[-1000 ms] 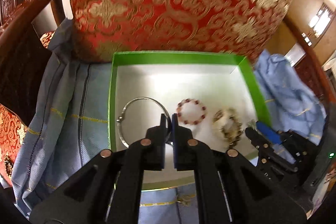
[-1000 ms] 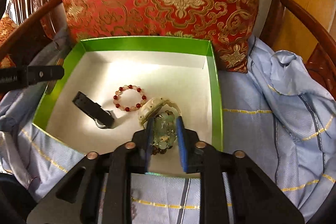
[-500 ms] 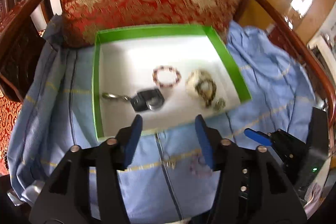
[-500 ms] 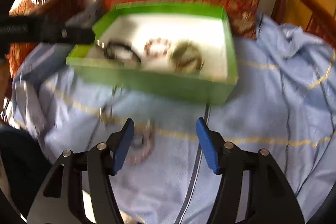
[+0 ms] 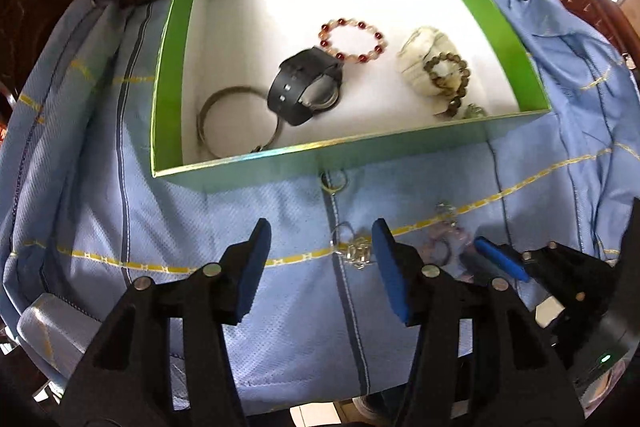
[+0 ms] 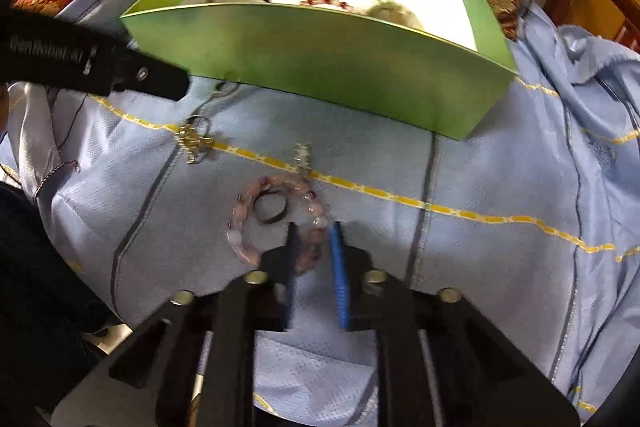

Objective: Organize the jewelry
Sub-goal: 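Grasp the pink bead bracelet with the right tool, then grasp the silver flower charm with the left tool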

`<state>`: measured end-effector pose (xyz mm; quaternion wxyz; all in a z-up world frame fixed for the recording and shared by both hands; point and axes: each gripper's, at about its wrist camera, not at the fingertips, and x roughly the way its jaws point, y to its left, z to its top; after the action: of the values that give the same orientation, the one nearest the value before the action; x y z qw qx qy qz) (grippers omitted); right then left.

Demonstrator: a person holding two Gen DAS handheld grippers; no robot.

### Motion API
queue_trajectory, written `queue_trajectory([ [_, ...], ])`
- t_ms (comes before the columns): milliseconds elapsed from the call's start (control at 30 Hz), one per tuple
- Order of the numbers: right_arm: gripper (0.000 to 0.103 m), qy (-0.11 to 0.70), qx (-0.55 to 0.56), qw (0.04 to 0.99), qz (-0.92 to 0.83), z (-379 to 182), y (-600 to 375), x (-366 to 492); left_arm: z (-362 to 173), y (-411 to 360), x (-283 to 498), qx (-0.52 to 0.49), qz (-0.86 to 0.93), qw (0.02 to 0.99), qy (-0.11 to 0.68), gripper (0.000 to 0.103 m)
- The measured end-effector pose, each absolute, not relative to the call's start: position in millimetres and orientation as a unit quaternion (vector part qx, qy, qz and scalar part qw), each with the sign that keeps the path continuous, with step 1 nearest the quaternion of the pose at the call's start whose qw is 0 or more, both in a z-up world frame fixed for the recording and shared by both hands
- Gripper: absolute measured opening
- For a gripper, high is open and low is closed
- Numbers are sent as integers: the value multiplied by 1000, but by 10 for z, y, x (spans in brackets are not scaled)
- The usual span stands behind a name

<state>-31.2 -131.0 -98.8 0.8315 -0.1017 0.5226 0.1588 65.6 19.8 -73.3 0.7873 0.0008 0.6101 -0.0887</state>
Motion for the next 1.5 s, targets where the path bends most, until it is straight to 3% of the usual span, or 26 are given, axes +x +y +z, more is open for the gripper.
queue_trajectory([
  [67,12,521,-100,837,133,-987,-1398,-294,-768,187,654,8,-87,785,614,51],
  [267,13,527,-62,841,108,-990,-1635,-281,-944,140,645,12,-89,767,635,25],
  [400,14,523,-75,842,107,-959,-1603,-330,-923,67,613,9,-111,767,632,26],
  [600,14,524,-67,842,112,-963,-1620,-269,-795,17,569,-3,-144,776,614,39],
  [767,14,520,-74,843,112,-974,-1600,-250,-903,-122,638,19,-140,767,626,40],
  [800,14,520,-74,844,112,-974,-1598,-254,-935,-154,644,20,-141,765,629,37],
  [833,14,519,-74,844,114,-974,-1600,-260,-973,-172,649,21,-141,761,633,28],
  [900,14,518,-73,844,116,-974,-1596,-281,-1053,-208,650,23,-136,756,640,23],
  [1500,8,496,-61,857,129,-676,-1665,-307,-843,-199,581,43,-119,784,608,23],
])
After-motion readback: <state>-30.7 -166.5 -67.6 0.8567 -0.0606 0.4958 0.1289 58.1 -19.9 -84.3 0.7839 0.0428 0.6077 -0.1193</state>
